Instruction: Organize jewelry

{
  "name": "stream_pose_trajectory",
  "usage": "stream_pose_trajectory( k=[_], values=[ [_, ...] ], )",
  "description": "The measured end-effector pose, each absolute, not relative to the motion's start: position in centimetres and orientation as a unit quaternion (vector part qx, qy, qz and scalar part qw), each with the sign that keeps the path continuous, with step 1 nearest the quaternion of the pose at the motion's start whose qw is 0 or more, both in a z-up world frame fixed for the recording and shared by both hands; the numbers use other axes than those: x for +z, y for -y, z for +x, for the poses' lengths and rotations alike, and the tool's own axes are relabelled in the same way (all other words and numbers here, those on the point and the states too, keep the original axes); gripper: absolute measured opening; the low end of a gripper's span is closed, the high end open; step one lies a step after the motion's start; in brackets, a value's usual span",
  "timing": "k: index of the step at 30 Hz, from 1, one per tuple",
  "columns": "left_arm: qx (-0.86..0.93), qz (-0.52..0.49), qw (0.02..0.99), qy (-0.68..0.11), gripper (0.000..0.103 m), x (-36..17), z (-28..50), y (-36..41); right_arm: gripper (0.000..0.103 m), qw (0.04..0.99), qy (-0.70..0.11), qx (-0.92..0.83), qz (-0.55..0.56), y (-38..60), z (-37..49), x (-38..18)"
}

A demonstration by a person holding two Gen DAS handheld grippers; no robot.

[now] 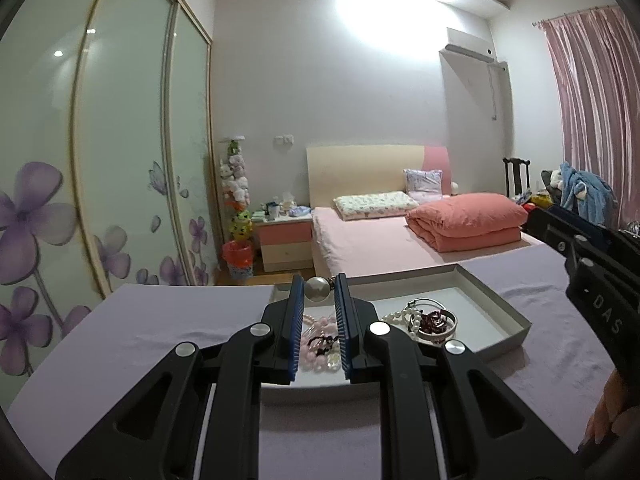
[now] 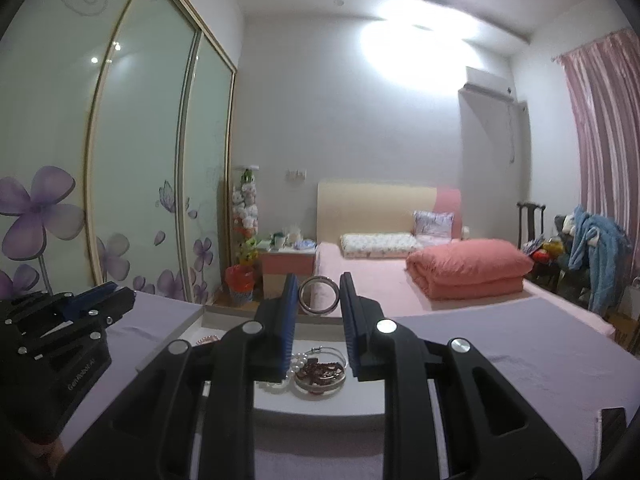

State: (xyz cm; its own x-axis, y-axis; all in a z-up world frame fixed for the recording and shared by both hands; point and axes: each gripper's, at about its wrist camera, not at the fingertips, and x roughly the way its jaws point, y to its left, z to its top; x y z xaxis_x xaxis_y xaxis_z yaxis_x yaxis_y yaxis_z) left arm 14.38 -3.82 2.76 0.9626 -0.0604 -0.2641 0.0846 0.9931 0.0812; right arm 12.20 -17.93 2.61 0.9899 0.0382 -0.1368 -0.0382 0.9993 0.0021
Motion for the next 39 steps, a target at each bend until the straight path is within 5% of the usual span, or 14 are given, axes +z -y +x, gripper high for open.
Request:
stream_pose_trajectory(
  k=[14, 17, 18, 27, 32, 36, 39],
  values=[
    [-0.060, 0.036, 0.967, -0.244, 0.018, -0.8, 23.6, 4.9, 0.024, 0.974, -0.207, 0.059, 0.070, 19.6, 23.5, -0.4],
    [-0.062, 0.009, 0.966, -0.252, 0.043, -0.7, 23.5, 3.7, 0.050, 0.971, -0.210, 0.063, 0.092, 20.7, 23.5, -0.1],
    [-0.059, 0.002, 0.967, -0.247, 0.050, -0.5, 23.2, 3.2, 0.050, 0.973, -0.202, 0.057, 0.097, 21.2, 23.0, 0.1],
    [-0.050, -0.060, 0.969, -0.236, 0.054, 2.3, 20.2, -1.7, 0.057, 0.966, -0.205, 0.066, 0.141, 23.5, 19.4, 1.6],
    [-0.036, -0.064, 0.975, -0.209, 0.067, 4.1, 16.1, -3.3, 0.074, 0.966, -0.205, 0.082, 0.132, 22.4, 15.6, 2.7],
    [-0.013, -0.042, 0.982, -0.185, 0.089, 5.0, 12.5, -3.5, 0.096, 0.969, -0.203, 0.087, 0.110, 20.9, 12.0, 3.7],
    [0.001, -0.029, 0.985, -0.170, 0.097, 5.0, 9.8, -3.3, 0.099, 0.973, -0.198, 0.079, 0.089, 19.9, 9.5, 4.1]
  ],
)
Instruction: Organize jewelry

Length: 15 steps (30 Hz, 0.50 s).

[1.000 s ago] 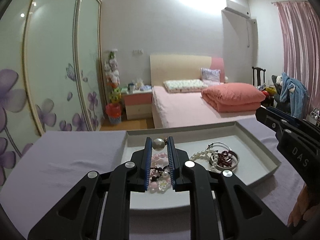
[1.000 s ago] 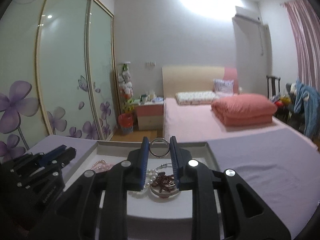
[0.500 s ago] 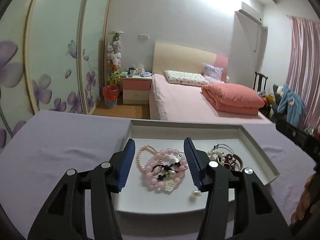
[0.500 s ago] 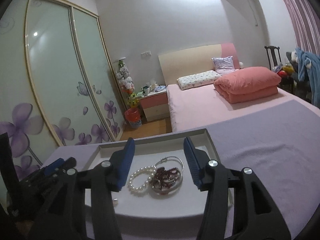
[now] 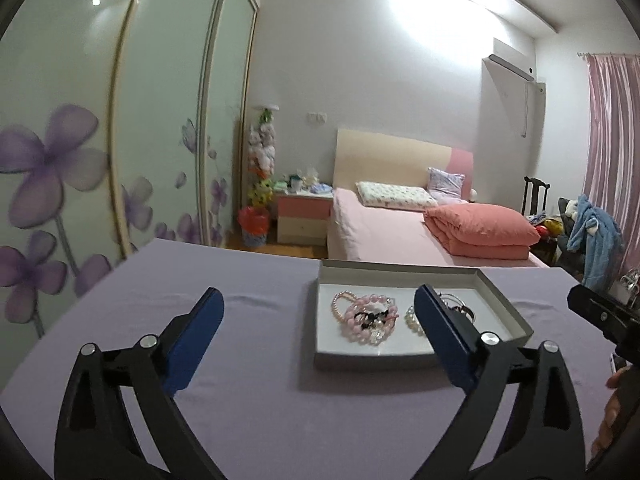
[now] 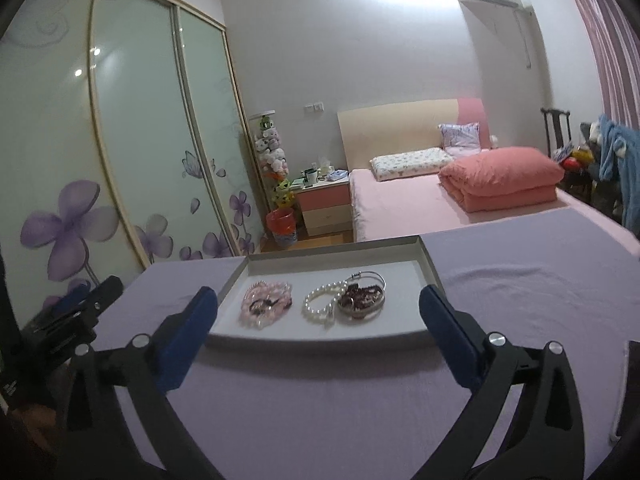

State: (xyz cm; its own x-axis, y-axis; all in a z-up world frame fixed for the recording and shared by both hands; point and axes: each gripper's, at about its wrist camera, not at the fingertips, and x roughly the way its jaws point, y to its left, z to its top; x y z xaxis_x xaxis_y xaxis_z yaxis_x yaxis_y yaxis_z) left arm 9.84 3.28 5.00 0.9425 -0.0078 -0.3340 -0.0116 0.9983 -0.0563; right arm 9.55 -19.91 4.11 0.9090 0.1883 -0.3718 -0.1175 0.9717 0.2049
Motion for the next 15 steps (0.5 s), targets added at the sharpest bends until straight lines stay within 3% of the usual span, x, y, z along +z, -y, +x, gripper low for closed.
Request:
stream_pose_trajectory(
  k=[2, 15],
  values=[
    [0.009, -0.015, 0.986, -0.167, 0.101, 4.6, 8.4, -3.0, 0.099, 0.976, -0.197, 0.068, 0.070, 19.4, 8.1, 4.1],
    [0.017, -0.006, 0.990, -0.138, 0.101, 3.4, 3.9, -2.6, 0.099, 0.988, -0.154, 0.026, 0.018, 18.7, 2.7, 3.1]
  ],
)
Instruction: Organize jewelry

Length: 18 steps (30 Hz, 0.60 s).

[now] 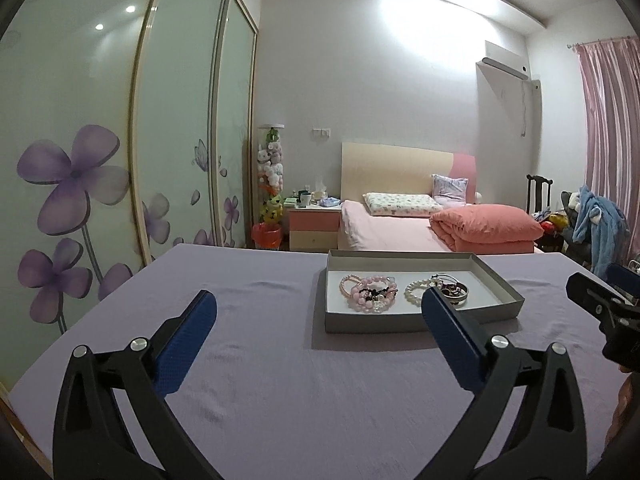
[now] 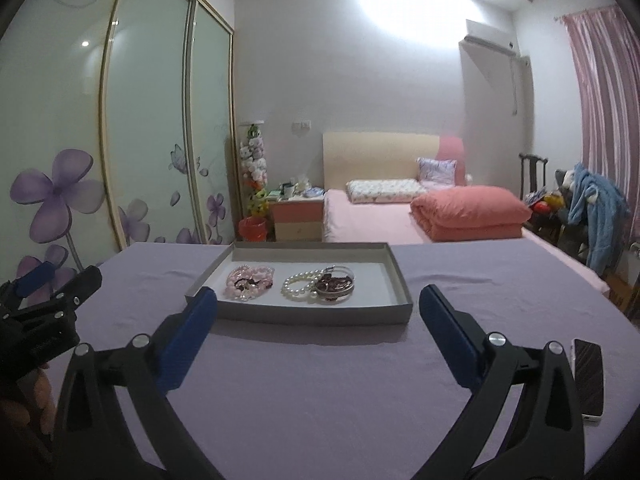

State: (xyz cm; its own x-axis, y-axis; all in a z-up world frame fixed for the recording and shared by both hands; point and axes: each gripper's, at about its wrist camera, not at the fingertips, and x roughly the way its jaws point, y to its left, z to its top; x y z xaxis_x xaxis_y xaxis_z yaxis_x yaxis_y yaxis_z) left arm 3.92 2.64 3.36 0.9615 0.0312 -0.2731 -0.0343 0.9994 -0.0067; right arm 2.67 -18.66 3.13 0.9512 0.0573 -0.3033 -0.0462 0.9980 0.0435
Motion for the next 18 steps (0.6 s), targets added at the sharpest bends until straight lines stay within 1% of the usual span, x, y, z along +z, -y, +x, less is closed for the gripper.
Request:
stream_pose_trajectory(
  k=[9, 18],
  values=[
    [0.019, -0.006, 0.991, -0.135, 0.101, 2.6, 3.0, -2.1, 0.099, 0.991, -0.134, 0.018, 0.016, 18.9, 1.5, 1.8],
    [0.023, -0.005, 0.990, -0.137, 0.101, 2.3, 2.6, -2.1, 0.099, 0.990, -0.139, 0.021, 0.022, 19.2, 1.7, 1.3]
  ],
)
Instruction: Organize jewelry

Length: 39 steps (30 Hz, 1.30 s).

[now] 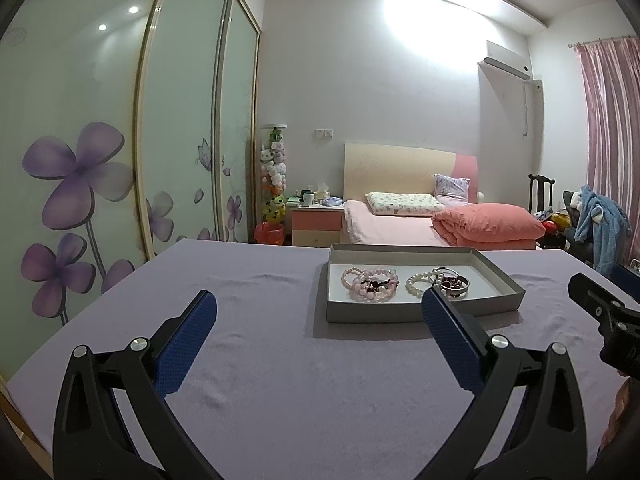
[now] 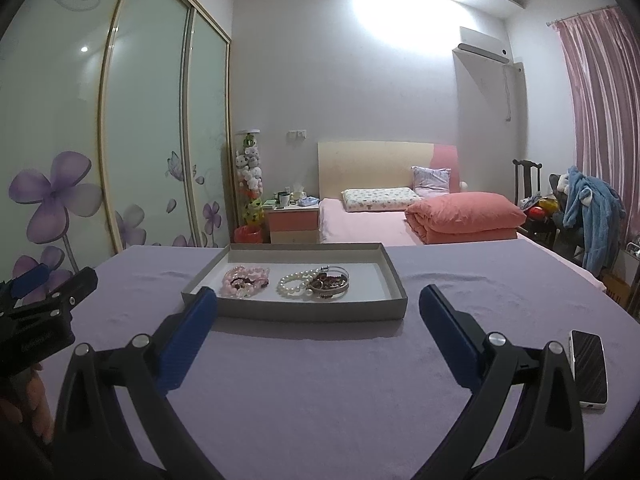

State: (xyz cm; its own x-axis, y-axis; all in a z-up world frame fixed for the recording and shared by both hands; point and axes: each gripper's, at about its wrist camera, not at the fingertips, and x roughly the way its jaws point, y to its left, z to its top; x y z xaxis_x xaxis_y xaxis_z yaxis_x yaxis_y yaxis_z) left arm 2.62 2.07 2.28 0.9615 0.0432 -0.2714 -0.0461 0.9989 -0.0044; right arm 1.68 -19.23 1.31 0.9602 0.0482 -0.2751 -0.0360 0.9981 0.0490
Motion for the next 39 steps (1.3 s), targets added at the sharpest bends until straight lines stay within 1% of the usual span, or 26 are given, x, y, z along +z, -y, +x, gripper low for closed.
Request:
stream_pose_trajectory(
  k=[39],
  values=[
    [0.020, -0.004, 0.990, -0.141, 0.101, 2.32, 2.42, -1.79, 0.099, 0.989, -0.147, 0.021, 0.024, 19.51, 1.65, 0.68]
  ],
)
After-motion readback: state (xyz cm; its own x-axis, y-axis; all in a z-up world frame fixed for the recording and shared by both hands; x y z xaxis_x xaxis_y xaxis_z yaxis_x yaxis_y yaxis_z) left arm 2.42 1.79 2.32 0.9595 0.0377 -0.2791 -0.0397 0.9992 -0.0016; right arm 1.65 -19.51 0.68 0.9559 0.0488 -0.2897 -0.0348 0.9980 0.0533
